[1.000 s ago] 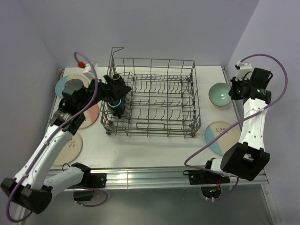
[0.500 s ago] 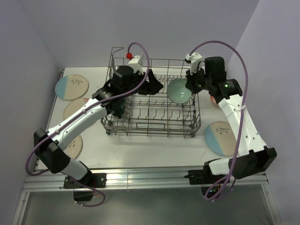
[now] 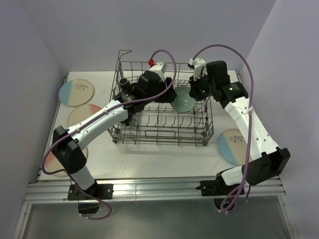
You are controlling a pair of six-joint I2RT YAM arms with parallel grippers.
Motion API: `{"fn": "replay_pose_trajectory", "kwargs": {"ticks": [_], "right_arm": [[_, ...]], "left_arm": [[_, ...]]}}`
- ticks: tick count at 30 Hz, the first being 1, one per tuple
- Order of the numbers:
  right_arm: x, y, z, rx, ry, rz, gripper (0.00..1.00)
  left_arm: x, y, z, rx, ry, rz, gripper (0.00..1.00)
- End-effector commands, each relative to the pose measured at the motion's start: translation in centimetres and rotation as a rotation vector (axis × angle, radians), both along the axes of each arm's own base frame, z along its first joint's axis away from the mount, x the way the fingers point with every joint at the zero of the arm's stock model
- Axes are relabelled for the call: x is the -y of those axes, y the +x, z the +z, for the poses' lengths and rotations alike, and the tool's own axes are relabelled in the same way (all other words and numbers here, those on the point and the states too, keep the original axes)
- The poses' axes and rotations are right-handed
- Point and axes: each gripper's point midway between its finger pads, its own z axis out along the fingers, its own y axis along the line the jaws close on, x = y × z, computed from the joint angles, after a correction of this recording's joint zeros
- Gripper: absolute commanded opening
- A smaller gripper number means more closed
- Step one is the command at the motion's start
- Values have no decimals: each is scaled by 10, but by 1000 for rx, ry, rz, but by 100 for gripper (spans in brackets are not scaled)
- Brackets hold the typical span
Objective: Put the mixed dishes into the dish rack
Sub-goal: Pass the bowl from the right arm to the left
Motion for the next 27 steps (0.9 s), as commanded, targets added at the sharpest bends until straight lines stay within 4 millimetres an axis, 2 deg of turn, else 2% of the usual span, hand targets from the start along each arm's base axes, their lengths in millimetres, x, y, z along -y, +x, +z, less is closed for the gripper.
{"fn": "replay_pose_trajectory", "kwargs": {"ticks": [1, 3, 4, 6, 8, 9, 11, 13, 14, 15, 16, 17, 20, 24, 26, 27], "right_arm": [[-7, 10, 34, 97, 71, -30, 0], [-7, 11, 30, 87, 74, -46, 0], [-6, 12, 29, 82, 73, -62, 0], [-7, 12, 26, 62, 86, -72, 0], [-11, 10, 23, 44, 99, -73, 0], [-13, 9, 21, 35, 103, -68, 0], [-17, 7, 19, 20, 115, -58, 0], [-19, 6, 18, 9, 127, -48, 0], [-21, 5, 18, 1, 134, -45, 3], [-24, 3, 17, -10, 142, -30, 8], [-25, 2, 16, -21, 147, -25, 17], [-26, 1, 14, -33, 153, -23, 35], [-32, -4, 12, -60, 164, 11, 57], [-35, -6, 15, -75, 198, 30, 68], [-34, -6, 19, -93, 243, 25, 72], [-34, -6, 20, -104, 264, 28, 73]], "left_arm": [[3, 9, 10, 38, 32, 29, 53], [4, 15, 5, 35, 62, 56, 44], [3, 15, 0, 24, 83, 62, 35], [4, 17, -4, 21, 104, 68, 29], [6, 17, -9, 12, 118, 60, 18], [7, 16, -10, 9, 120, 51, 9], [8, 15, -11, 6, 119, 41, 1], [10, 11, -13, -4, 107, 14, 0], [12, 13, -8, 9, 76, 8, 0], [10, 10, -12, -4, 62, -3, 0], [13, 7, -12, -16, 34, -36, 0], [12, 7, -13, -22, 18, -40, 0], [6, 11, -18, -37, -27, -57, 0], [2, 9, -25, -62, -83, -94, 0], [3, 8, -20, -55, -129, -127, 0], [-2, 7, -25, -73, -149, -127, 0]]}}
